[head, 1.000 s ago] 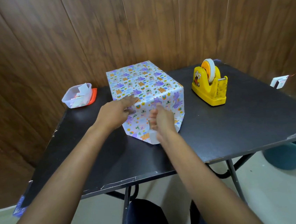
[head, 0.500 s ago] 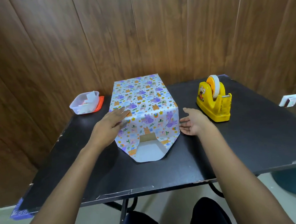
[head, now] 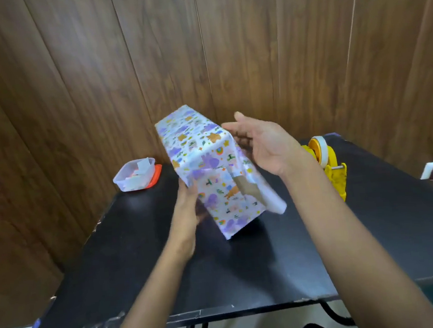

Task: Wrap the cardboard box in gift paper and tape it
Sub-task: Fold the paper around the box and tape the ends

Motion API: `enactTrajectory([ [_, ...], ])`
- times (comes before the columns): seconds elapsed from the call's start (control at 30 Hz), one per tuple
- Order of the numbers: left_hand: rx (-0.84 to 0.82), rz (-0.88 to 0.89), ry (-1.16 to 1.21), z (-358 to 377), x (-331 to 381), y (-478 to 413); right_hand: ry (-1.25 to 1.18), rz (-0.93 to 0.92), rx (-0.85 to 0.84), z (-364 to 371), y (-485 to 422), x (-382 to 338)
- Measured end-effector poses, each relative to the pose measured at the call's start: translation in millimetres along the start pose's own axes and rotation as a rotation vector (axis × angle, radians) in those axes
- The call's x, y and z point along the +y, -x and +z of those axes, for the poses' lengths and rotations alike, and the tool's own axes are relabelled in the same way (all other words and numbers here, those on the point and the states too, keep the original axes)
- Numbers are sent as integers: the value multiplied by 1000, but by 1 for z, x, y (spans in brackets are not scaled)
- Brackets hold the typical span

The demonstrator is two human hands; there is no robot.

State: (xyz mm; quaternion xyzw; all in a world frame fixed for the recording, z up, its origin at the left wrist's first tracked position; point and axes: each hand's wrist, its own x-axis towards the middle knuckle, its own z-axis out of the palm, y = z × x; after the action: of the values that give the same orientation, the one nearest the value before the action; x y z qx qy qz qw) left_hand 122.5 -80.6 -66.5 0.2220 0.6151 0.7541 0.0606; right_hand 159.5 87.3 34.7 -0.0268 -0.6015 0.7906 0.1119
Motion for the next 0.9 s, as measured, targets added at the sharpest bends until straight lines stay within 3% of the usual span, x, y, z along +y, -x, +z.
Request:
enactTrajectory([
  [0.07, 54, -95, 294, 17, -6, 5, 76, -69, -43, 9, 0, -8],
  [0.17, 9, -206, 609, 38, -22, 9, 318, -110, -75, 12, -3, -13],
  [0.33, 195, -451, 868, 38, -59, 15, 688, 34, -135, 15, -5, 26],
  [0.4, 270, -525, 841, 27, -65, 18, 636, 68, -134, 10, -7, 38],
  [0.5, 278, -627, 702, 9, -62, 19, 600, 22, 99, -14, -24, 44],
  [0.63, 205, -684, 463, -13, -42, 21, 1211, 83, 398, -52, -46, 50],
  [0.67, 205, -656, 405, -17, -37, 19, 1257, 148, 434, -58, -47, 51],
  [0.77, 223, -538, 173, -21, -18, 6, 940, 255, 335, -62, -40, 49],
  [0.9, 205, -481, -155, -16, -5, -11, 572, 221, 294, -65, -20, 55],
])
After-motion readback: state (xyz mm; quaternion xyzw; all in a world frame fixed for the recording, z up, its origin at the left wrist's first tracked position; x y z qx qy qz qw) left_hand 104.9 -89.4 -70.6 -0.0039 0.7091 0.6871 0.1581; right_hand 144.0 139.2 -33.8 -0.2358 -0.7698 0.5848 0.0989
